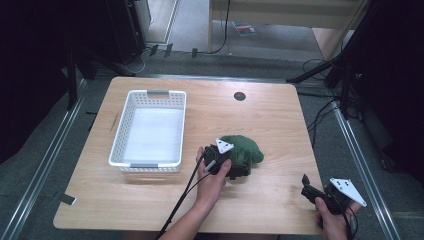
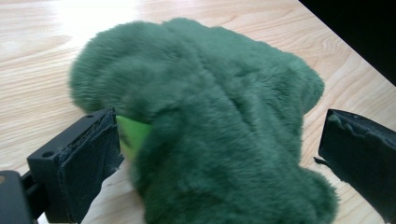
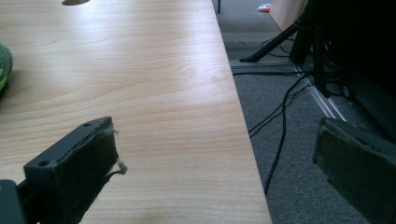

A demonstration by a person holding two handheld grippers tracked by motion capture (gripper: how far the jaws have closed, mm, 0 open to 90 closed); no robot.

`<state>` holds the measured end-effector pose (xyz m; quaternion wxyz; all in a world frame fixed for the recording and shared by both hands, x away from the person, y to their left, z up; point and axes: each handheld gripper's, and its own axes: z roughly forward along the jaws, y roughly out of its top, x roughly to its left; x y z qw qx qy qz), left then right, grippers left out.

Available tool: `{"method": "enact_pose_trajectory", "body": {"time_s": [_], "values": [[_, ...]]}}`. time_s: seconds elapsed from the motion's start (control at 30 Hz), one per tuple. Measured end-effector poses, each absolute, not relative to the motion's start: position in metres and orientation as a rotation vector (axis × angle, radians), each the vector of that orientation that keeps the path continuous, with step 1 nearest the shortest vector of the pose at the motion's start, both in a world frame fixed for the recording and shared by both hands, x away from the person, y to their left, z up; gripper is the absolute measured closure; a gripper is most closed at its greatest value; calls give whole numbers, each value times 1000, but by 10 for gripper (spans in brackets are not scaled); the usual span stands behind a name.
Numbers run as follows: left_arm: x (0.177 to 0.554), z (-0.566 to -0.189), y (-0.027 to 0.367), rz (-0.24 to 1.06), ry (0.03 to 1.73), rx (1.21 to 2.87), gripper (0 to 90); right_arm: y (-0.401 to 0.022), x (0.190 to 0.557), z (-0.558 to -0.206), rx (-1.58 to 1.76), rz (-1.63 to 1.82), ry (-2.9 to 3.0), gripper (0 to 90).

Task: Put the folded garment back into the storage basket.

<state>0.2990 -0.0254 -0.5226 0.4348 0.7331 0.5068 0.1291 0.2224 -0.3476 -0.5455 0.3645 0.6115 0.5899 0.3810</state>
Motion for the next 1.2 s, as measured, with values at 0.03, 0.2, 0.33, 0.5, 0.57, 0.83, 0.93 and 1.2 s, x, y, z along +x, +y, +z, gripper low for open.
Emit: {"method": "enact_pose_trajectory", "body": {"time_s": [0.03,0.2,0.33,0.5,0.57,0.83,0.93,1.2], "values": [[299,-523,-28,323,1262,1828,0,-348,222,-545,1572,980,1518,0],[303,-529,-36,372,1281,1860,0,-348,222,-545,1576,980,1516,0],[305,-536,-41,381,1304,1892,0,-348,222,-545,1576,981,1514,0],[306,-541,-45,389,1333,1903,0,-348,222,-545,1576,978,1514,0],[306,-542,-46,402,1341,1902,0,-348,222,-545,1577,977,1513,0],[306,-548,-50,424,1347,1919,0,-348,222,-545,1580,976,1512,0],[306,-550,-52,442,1336,1933,0,-348,222,-545,1579,975,1512,1],[304,-549,-51,458,1319,1931,102,-348,223,-545,1580,977,1510,3]]}}
